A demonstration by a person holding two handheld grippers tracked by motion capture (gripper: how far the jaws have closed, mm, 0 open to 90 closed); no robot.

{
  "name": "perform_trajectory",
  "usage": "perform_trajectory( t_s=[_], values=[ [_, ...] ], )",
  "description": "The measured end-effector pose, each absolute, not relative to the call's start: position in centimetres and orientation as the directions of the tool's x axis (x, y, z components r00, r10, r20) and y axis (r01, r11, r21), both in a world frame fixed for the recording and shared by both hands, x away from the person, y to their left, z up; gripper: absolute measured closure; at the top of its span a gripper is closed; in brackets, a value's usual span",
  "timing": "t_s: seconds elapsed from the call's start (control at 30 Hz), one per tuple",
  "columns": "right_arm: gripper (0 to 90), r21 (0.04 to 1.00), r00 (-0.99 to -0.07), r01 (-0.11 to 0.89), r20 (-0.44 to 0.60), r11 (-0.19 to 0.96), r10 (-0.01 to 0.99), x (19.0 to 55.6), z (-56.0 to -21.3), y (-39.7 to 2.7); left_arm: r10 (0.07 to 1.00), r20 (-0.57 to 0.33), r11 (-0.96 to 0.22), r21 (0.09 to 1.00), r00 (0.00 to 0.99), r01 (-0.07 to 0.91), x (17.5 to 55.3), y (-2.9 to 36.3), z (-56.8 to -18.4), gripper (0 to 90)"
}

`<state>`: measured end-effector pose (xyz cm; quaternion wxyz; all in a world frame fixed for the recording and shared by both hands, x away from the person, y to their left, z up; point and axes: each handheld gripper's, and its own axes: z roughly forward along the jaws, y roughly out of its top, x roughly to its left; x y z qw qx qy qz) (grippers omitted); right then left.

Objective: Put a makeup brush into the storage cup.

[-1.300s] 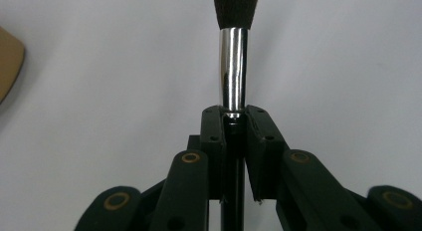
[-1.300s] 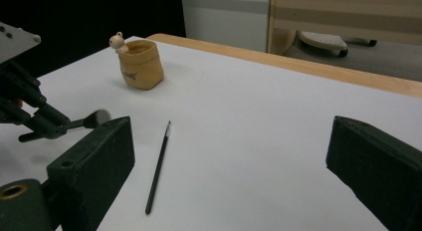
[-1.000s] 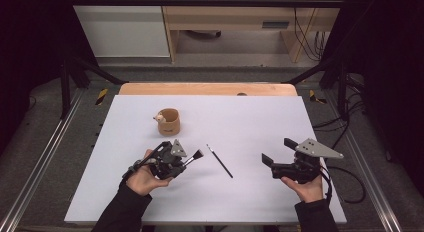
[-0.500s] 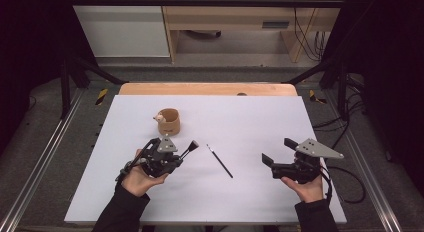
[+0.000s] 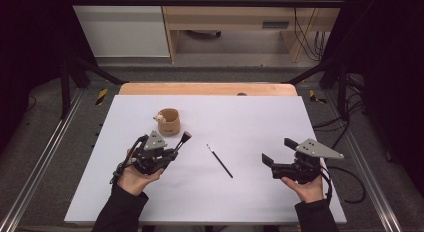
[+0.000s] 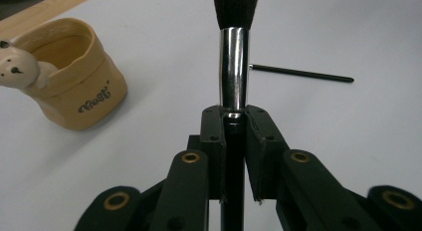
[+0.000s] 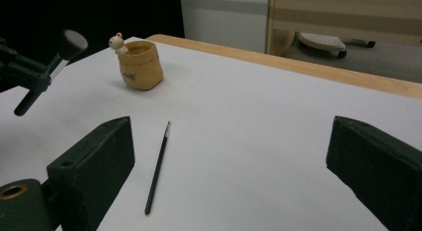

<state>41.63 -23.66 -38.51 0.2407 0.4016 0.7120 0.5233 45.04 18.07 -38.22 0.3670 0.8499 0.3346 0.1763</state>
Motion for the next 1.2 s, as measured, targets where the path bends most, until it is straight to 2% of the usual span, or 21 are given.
perform_trajectory(
  t_s=[0.4,1.2],
  values=[
    [5.5,0.938,-0.561,0.321,0.079,0.128,0.824,41.7,-38.6,-23.7,0.768,0.032,-0.394,0.811,0.639,0.432,45.2,18.9,-38.2,78.9],
    [5.4,0.935,-0.556,0.329,0.079,0.132,0.827,41.9,-38.8,-23.7,0.825,-0.014,-0.253,0.885,0.565,0.391,46.1,20.1,-37.0,78.8]
  ],
)
